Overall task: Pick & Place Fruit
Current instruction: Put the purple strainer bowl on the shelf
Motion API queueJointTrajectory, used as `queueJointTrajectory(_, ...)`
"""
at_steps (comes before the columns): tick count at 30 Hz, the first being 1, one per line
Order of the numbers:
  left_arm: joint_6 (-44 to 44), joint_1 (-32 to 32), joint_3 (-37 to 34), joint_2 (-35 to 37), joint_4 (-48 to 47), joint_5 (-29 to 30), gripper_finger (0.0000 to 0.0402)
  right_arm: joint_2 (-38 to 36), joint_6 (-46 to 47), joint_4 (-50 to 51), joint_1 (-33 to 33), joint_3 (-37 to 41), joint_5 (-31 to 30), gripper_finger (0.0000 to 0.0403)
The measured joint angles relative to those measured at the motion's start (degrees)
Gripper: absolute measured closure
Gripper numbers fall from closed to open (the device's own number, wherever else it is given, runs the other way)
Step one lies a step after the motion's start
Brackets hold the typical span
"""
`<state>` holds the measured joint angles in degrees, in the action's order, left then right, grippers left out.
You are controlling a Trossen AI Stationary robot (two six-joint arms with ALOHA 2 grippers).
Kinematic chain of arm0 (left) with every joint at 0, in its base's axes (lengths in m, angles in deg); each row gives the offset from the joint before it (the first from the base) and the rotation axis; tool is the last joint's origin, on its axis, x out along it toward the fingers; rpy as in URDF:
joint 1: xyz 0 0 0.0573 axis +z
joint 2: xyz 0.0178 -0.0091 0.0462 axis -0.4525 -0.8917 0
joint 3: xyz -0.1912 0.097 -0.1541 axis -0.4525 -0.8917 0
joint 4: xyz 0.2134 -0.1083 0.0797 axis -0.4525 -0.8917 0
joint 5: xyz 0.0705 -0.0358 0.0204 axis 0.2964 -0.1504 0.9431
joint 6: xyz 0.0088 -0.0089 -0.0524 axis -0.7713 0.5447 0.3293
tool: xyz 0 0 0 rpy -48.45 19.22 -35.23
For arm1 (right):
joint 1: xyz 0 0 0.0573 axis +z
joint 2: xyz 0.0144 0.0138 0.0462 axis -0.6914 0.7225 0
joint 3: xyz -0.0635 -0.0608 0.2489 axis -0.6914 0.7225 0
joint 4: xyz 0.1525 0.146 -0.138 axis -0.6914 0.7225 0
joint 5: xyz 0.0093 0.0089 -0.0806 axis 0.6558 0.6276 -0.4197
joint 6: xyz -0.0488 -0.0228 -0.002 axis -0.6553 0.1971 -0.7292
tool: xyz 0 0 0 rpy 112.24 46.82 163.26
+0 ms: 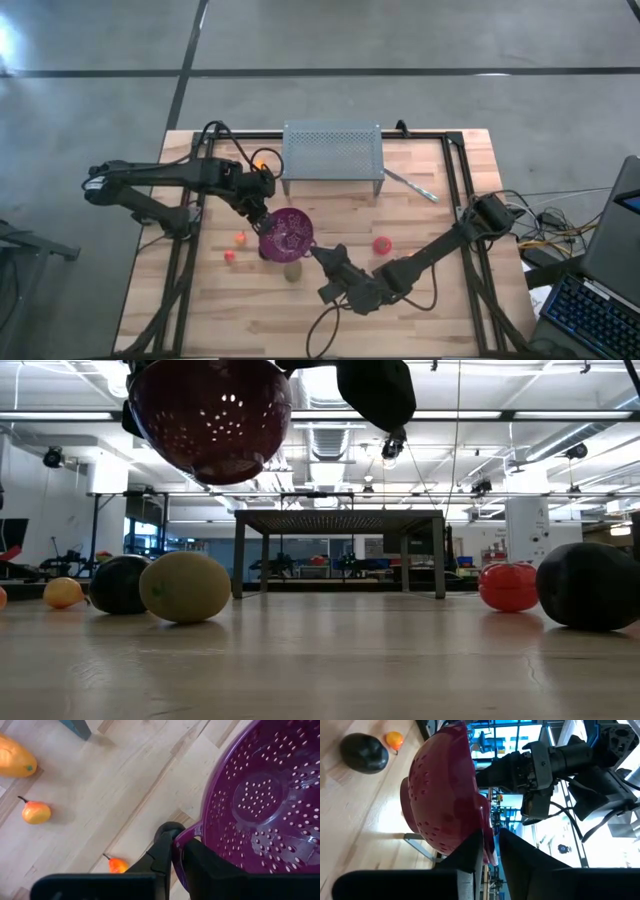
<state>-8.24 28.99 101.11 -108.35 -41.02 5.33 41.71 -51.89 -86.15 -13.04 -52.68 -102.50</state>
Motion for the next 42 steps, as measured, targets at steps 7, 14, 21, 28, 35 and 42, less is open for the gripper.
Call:
queueJointTrajectory(7,-0.1,0.0,0.0,0.0,0.0,0.0,0.0367,0.0,-0.1,0.0,0.0,0.0,0.0,0.0372)
queueJointTrajectory(14,-0.1,0.0,0.0,0.0,0.0,-0.1,0.0361,0.0,-0.2,0.0,0.0,0.0,0.0,0.0383)
queueJointTrajectory(21,-0.9,0.0,0.0,0.0,0.5,0.0,0.0364,0.0,-0.1,0.0,0.0,0.0,0.0,0.0384)
queueJointTrajectory(28,-1.7,0.0,0.0,0.0,1.6,0.0,0.0338,0.0,0.0,0.0,0.0,0.0,0.0,0.0385)
queueJointTrajectory(35,-1.9,0.0,0.0,0.0,2.2,0.0,0.0296,0.1,0.0,0.1,0.0,0.0,0.3,0.0386)
queueJointTrajectory(42,-2.6,0.0,0.0,0.0,2.5,0.0,0.0242,0.1,0.3,0.0,0.0,0.0,0.1,0.0387)
